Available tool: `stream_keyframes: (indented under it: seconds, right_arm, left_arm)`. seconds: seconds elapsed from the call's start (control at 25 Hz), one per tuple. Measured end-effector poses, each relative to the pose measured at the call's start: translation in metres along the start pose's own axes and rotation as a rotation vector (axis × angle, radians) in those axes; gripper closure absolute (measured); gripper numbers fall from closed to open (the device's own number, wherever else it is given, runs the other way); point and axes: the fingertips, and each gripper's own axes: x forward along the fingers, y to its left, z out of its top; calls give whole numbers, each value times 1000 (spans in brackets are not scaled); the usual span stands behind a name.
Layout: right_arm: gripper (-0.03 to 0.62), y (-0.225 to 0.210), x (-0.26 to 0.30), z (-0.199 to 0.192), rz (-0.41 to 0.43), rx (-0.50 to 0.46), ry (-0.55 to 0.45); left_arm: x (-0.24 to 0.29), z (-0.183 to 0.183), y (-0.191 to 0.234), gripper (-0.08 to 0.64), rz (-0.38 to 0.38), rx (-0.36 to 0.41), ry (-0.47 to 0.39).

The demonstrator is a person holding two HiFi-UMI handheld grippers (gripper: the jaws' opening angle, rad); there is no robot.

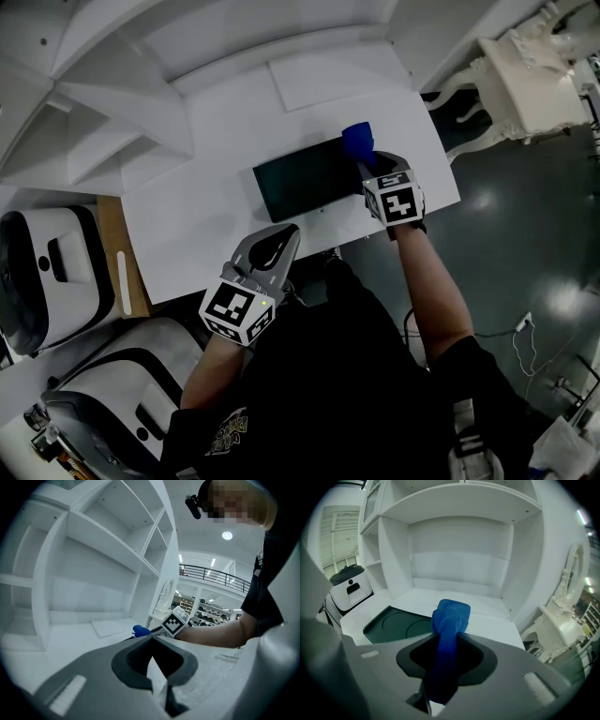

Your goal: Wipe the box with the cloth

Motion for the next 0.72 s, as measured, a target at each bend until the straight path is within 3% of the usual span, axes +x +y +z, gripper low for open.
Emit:
stream_keyframes:
  seconds: [0.44, 0.72]
  right_arm:
    - [459, -10, -17, -32, -45, 27, 5]
    - [460, 4, -22, -38, -47, 24, -8]
  left_arm:
    - [1, -4, -3, 559, -19, 18, 18]
    - [5, -10, -5, 558, -54, 94, 40]
